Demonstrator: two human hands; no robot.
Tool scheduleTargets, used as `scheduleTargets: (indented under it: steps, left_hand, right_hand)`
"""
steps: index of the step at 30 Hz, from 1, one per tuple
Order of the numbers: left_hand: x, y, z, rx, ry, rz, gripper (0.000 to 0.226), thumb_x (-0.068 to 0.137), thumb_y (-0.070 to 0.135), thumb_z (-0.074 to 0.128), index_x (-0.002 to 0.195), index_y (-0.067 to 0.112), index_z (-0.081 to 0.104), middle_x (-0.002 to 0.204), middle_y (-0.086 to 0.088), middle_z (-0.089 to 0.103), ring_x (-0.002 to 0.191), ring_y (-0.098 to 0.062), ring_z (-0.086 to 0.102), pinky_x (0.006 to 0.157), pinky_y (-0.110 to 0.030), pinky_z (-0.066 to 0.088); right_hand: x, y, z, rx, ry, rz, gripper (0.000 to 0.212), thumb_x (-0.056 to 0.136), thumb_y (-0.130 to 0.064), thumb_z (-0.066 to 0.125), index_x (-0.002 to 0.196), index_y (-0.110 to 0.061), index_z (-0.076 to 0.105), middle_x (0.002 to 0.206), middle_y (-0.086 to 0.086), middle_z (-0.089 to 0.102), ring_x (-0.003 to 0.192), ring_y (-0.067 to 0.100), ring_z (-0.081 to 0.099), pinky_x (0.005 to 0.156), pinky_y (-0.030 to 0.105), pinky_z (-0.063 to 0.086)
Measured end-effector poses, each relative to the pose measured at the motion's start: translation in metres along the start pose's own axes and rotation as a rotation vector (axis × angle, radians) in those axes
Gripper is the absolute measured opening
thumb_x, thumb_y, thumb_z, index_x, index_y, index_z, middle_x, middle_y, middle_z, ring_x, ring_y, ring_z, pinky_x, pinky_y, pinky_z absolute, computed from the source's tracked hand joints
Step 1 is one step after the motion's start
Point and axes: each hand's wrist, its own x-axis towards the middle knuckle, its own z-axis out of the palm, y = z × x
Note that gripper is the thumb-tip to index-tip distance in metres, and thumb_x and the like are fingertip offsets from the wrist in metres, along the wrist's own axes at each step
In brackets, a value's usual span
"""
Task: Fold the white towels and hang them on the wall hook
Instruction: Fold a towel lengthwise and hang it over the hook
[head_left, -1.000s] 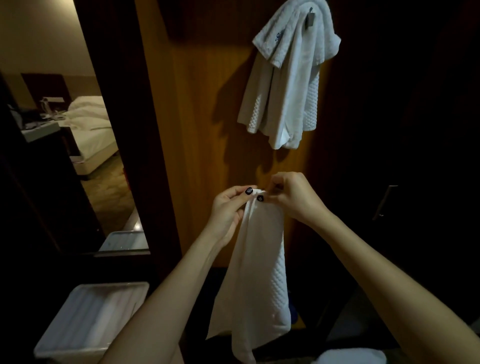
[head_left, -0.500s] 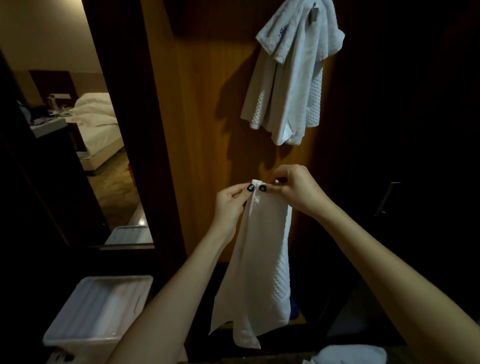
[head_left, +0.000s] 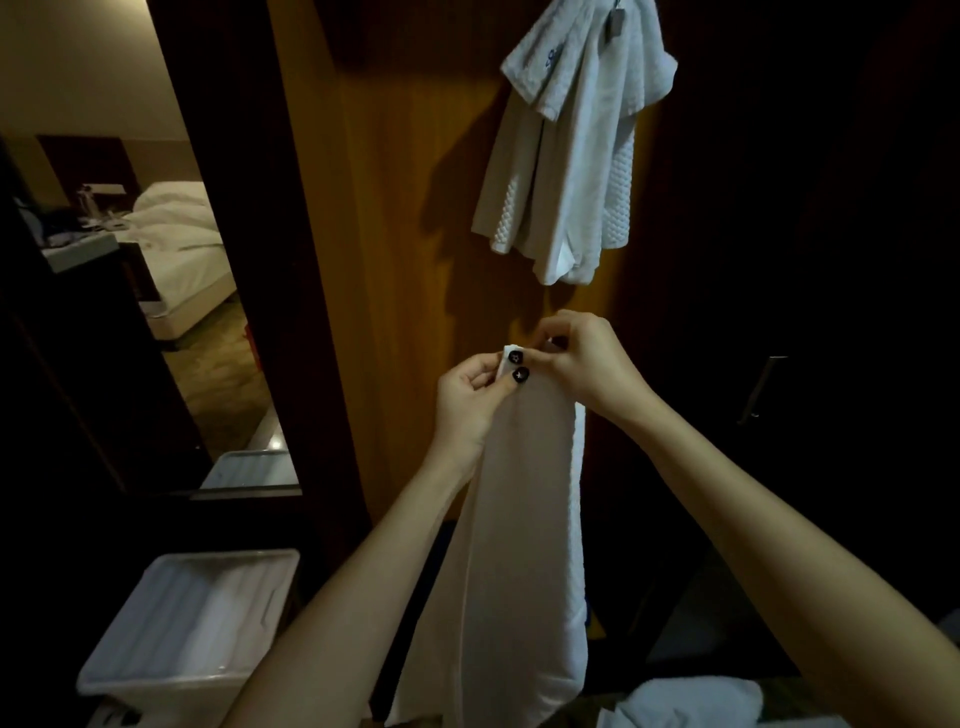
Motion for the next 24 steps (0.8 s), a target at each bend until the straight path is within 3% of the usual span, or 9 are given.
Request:
scheduleTargets:
  steps: [3, 5, 9, 12, 13, 17, 20, 24]
  left_hand:
    - [0.005, -0.001, -0.003, -0.024, 0.007, -0.021, 0.01, 0.082, 0.012, 0.071, 0.092, 0.015, 0.072, 0.088, -0.002, 0.074, 0.087, -0.015, 0.07, 0.073, -0.023, 0.054]
    - [0.009, 0.002, -0.005, -0.057, 0.022, -0.029, 0.007, 0.083, 0.012, 0.07, 0.09, 0.015, 0.071, 0.084, -0.001, 0.074, 0.082, -0.013, 0.069, 0.071, -0.022, 0.053]
    - [0.021, 0.016, -0.006, -0.153, 0.004, -0.03, 0.007, 0.085, 0.007, 0.067, 0.09, 0.011, 0.069, 0.08, 0.0, 0.074, 0.076, -0.011, 0.07, 0.064, -0.02, 0.054]
    - [0.033, 0.033, -0.004, -0.148, -0.025, 0.015, 0.008, 0.087, 0.005, 0.063, 0.092, 0.01, 0.066, 0.08, 0.003, 0.074, 0.077, -0.008, 0.069, 0.065, -0.019, 0.053]
    - [0.037, 0.038, -0.003, -0.142, -0.024, 0.028, 0.008, 0.088, 0.003, 0.063, 0.092, 0.01, 0.066, 0.078, 0.004, 0.073, 0.076, -0.007, 0.069, 0.064, -0.018, 0.053]
    - [0.053, 0.055, 0.0, -0.141, -0.019, 0.06, 0.011, 0.088, 0.0, 0.061, 0.09, 0.01, 0.064, 0.077, 0.005, 0.072, 0.074, -0.005, 0.068, 0.064, -0.017, 0.053]
    - [0.063, 0.065, -0.002, -0.164, -0.018, 0.077, 0.012, 0.088, -0.001, 0.06, 0.091, 0.009, 0.064, 0.078, 0.003, 0.071, 0.074, -0.006, 0.066, 0.066, -0.018, 0.052]
    - [0.079, 0.079, -0.014, -0.15, 0.004, 0.098, 0.01, 0.088, 0.003, 0.062, 0.093, 0.01, 0.065, 0.083, 0.003, 0.071, 0.078, -0.008, 0.067, 0.069, -0.02, 0.053]
  right_hand:
    - [0.006, -0.003, -0.01, -0.006, -0.093, -0.003, 0.023, 0.088, -0.024, 0.07, 0.067, -0.031, 0.064, 0.073, -0.013, 0.063, 0.068, -0.003, 0.057, 0.061, 0.013, 0.043]
    - [0.004, 0.0, -0.018, 0.12, -0.122, 0.005, 0.02, 0.092, -0.026, 0.065, 0.073, -0.029, 0.069, 0.071, -0.013, 0.066, 0.066, -0.004, 0.058, 0.062, 0.012, 0.044]
    - [-0.007, 0.02, -0.033, 0.208, -0.036, 0.005, 0.03, 0.097, -0.039, 0.052, 0.079, -0.021, 0.066, 0.067, -0.007, 0.064, 0.059, 0.002, 0.054, 0.056, 0.02, 0.04]
    - [-0.01, 0.032, -0.036, 0.182, -0.141, 0.03, 0.02, 0.096, -0.03, 0.057, 0.091, -0.013, 0.066, 0.091, 0.005, 0.07, 0.083, 0.024, 0.065, 0.077, 0.039, 0.051]
    - [-0.01, 0.033, -0.037, 0.179, -0.178, 0.032, 0.016, 0.093, -0.028, 0.061, 0.092, -0.013, 0.066, 0.093, 0.007, 0.07, 0.083, 0.024, 0.064, 0.08, 0.041, 0.05]
    - [-0.007, 0.03, -0.044, 0.218, -0.152, 0.026, 0.021, 0.079, -0.032, 0.078, 0.087, -0.024, 0.061, 0.083, -0.003, 0.064, 0.075, 0.005, 0.055, 0.068, 0.022, 0.043]
    - [-0.001, 0.031, -0.044, -0.04, -0.194, 0.023, 0.034, 0.076, -0.047, 0.075, 0.084, -0.015, 0.065, 0.09, 0.0, 0.056, 0.093, 0.012, 0.047, 0.085, 0.032, 0.044]
    - [-0.003, 0.042, -0.049, -0.42, -0.193, 0.064, 0.048, 0.082, -0.055, 0.066, 0.111, -0.017, 0.072, 0.137, 0.001, 0.041, 0.135, 0.025, 0.023, 0.11, 0.045, 0.024]
